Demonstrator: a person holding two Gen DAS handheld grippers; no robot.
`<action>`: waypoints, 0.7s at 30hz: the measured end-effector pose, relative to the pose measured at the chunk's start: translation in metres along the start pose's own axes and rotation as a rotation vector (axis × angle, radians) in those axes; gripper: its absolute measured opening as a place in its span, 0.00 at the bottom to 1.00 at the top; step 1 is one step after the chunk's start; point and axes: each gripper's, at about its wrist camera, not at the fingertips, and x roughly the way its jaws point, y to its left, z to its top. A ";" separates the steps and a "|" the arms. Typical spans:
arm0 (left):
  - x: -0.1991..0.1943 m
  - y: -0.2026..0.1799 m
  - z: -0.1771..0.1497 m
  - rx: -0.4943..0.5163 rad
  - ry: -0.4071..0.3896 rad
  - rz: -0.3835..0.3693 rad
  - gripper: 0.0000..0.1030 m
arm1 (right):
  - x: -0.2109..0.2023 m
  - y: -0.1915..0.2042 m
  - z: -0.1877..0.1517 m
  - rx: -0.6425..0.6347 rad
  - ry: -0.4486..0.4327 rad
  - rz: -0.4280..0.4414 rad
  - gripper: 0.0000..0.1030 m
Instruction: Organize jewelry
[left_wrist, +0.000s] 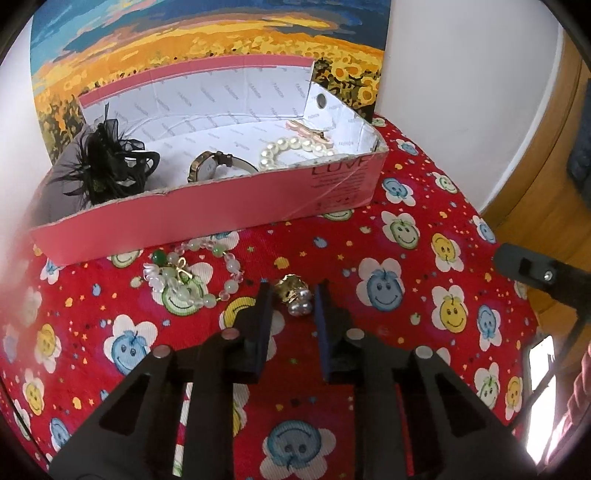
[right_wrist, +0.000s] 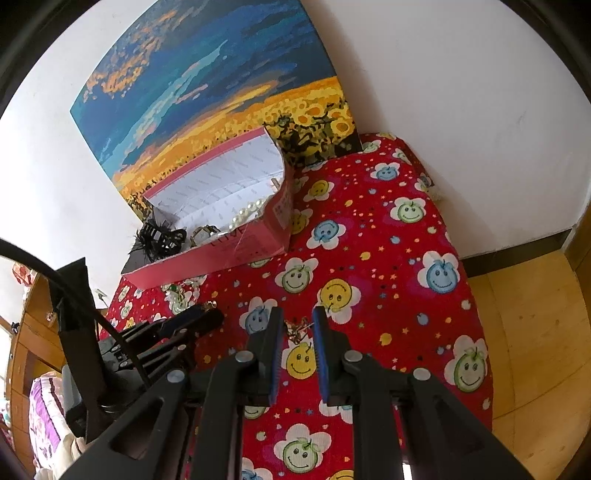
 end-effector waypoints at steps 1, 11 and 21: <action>-0.001 0.000 -0.001 -0.003 -0.001 -0.006 0.14 | 0.000 0.001 0.000 -0.001 0.002 0.000 0.17; -0.036 0.009 -0.003 -0.014 -0.057 -0.037 0.14 | -0.004 0.016 0.000 -0.028 -0.008 -0.002 0.17; -0.075 0.036 0.014 -0.020 -0.141 -0.017 0.14 | -0.003 0.043 0.011 -0.068 -0.017 0.003 0.17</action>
